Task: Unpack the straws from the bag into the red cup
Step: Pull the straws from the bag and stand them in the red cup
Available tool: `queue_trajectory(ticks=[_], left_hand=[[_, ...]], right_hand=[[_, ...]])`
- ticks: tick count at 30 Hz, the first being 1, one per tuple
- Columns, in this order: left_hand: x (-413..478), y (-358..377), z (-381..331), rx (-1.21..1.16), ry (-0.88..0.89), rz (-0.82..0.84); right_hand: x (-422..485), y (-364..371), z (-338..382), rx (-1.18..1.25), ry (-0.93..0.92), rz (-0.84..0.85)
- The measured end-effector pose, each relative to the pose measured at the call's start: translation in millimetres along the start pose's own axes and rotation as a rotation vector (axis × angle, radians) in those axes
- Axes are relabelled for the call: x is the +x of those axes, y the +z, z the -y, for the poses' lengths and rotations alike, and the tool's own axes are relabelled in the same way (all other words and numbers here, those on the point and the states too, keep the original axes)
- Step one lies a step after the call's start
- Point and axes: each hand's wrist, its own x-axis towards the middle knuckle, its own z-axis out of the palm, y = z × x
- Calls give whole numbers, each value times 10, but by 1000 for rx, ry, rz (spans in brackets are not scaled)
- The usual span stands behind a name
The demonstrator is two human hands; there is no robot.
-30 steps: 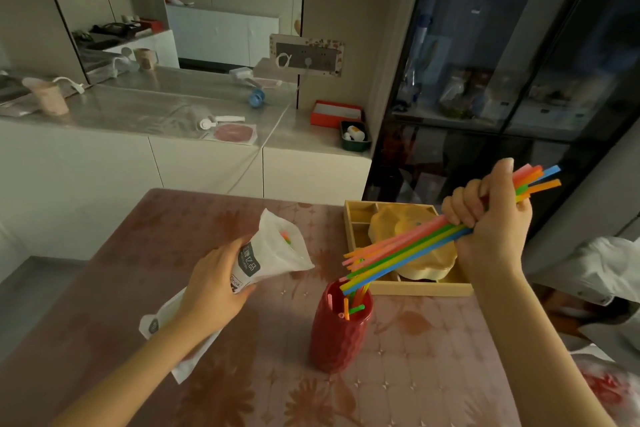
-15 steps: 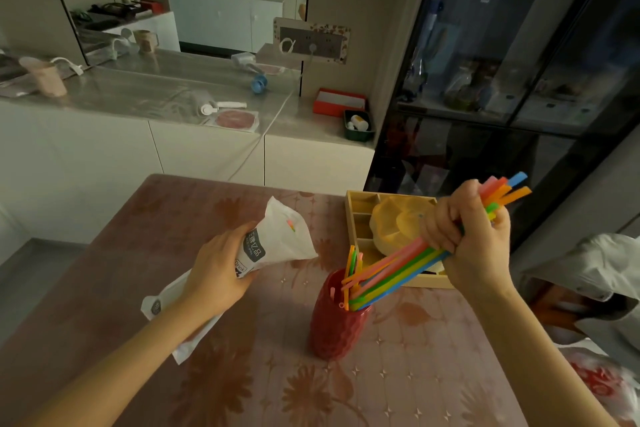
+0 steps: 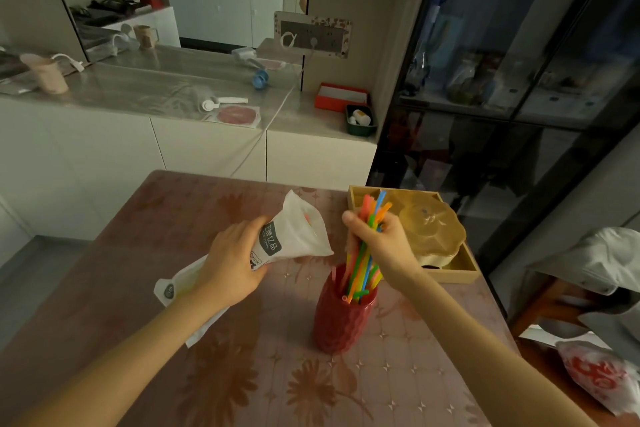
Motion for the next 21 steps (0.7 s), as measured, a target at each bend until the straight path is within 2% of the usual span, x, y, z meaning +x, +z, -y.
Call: queue_trajectory(ticks=[6,13,15,17,18,19,20,21], left_hand=[[-14,3,-8,2,14,7],[42,-11,-16,-16,-5,-17],[54,-20,-32,-24,-14,-19],[57,-33,-47,-25,-15,-19],[54,-39,-53,-23,-11,-20],[51,-45,-57,-21,-4,-20],[47,-52,-58,-20,4,-19],[46,-59,-58,-18,11,-16]], right_hand=[[-111,-24,-81,-87,69,33],[-99,-168,86,-111,-55,-42],[-140,-134,25,-332,-92,-80],[-170,-91,-98,-840,-140,-98],[-182,-67,-160,-1068,-116,-60],[-188,-63,-215,-1192,-42,1],[-190,-83,-239,-1195,36,70],[-195,-122,-219,-1067,110,124]])
